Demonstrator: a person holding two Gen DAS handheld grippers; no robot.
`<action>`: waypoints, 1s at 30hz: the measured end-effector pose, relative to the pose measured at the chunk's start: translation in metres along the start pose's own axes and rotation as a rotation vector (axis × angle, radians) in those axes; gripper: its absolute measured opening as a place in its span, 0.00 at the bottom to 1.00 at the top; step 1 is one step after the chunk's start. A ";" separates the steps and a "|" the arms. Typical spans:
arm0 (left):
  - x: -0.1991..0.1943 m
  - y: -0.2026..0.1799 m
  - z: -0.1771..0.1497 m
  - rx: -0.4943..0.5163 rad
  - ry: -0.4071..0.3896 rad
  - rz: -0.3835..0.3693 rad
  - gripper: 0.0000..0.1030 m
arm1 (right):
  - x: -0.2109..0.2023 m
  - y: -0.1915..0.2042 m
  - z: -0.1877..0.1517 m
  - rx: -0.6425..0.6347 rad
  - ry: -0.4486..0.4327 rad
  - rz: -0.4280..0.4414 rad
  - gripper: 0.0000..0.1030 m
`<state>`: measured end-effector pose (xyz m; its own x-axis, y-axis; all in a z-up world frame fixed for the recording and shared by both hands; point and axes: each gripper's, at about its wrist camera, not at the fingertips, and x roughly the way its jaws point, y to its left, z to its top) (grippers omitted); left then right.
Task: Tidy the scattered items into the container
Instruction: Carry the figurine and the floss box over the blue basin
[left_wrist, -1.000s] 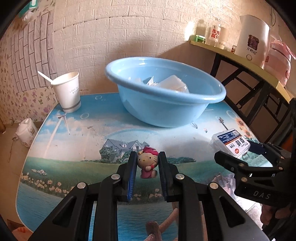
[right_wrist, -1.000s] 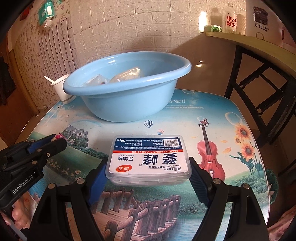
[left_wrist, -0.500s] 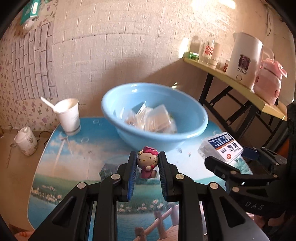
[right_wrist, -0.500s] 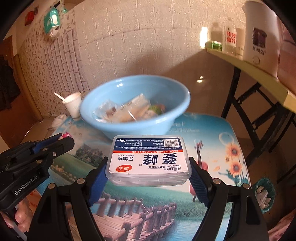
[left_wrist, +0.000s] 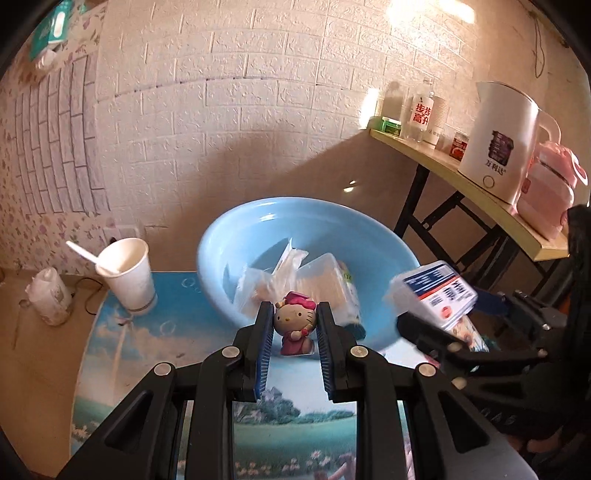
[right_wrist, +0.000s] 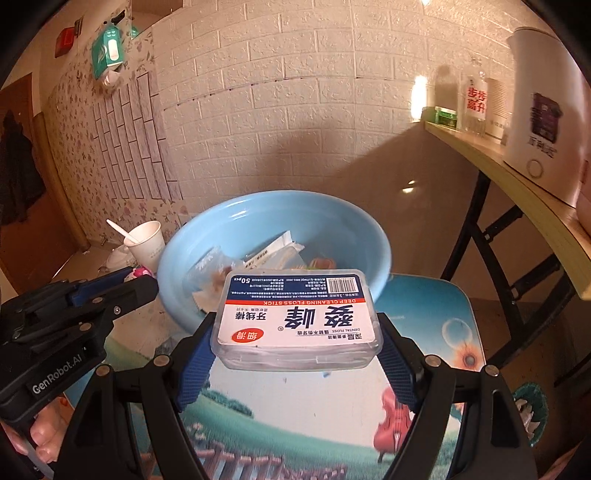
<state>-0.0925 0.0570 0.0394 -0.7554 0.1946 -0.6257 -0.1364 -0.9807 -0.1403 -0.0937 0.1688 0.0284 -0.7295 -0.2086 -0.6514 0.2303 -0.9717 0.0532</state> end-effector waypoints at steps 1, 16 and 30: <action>0.005 0.000 0.003 0.004 0.002 0.001 0.21 | 0.005 0.000 0.002 -0.006 0.004 -0.001 0.80; 0.070 0.008 0.022 0.016 0.066 0.005 0.21 | 0.059 -0.008 0.020 -0.046 0.049 -0.028 0.80; 0.091 0.010 0.025 0.036 0.067 -0.008 0.27 | 0.078 -0.005 0.022 -0.065 0.057 -0.010 0.80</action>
<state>-0.1789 0.0649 0.0003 -0.7095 0.2021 -0.6751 -0.1662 -0.9790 -0.1184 -0.1660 0.1546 -0.0065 -0.6944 -0.1901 -0.6940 0.2656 -0.9641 -0.0016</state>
